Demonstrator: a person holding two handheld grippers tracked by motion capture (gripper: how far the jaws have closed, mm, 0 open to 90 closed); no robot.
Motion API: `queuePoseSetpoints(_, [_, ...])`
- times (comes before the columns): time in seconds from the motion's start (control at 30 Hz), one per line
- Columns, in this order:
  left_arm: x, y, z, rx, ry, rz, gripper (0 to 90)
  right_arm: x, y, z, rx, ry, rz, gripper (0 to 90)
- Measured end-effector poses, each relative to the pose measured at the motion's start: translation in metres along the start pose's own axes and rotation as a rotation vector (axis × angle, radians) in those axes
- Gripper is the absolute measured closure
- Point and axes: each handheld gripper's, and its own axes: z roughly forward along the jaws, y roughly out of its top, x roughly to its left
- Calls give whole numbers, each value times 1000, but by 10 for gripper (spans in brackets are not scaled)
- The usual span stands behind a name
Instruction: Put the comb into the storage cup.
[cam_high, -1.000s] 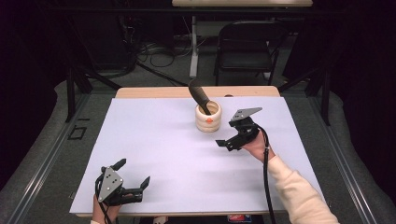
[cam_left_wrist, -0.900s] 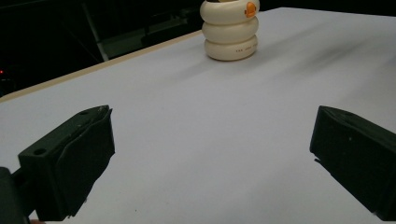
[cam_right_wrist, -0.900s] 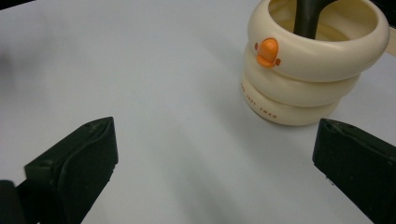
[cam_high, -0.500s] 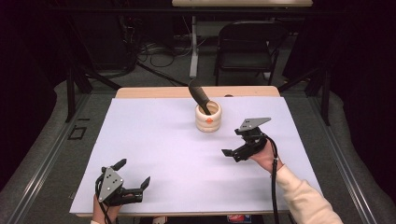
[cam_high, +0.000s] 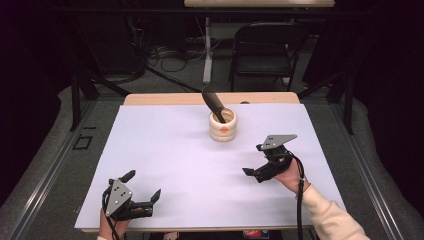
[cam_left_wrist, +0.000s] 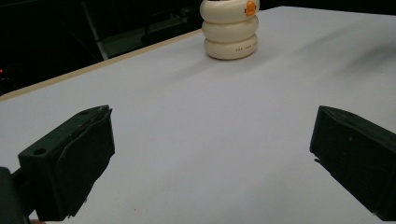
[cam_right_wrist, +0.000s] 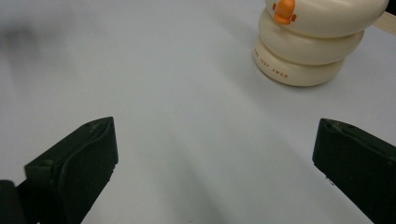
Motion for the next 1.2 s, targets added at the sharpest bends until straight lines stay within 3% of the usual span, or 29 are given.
queuePoseSetpoints(0.53, [0, 0, 0, 1, 1, -1, 1, 17, -17, -17, -4, -25, -31, 0])
queuePoseSetpoints(1.2, [0, 0, 0, 5, 2, 4, 1, 30, -41, -34, -8, -48, -30, 0])
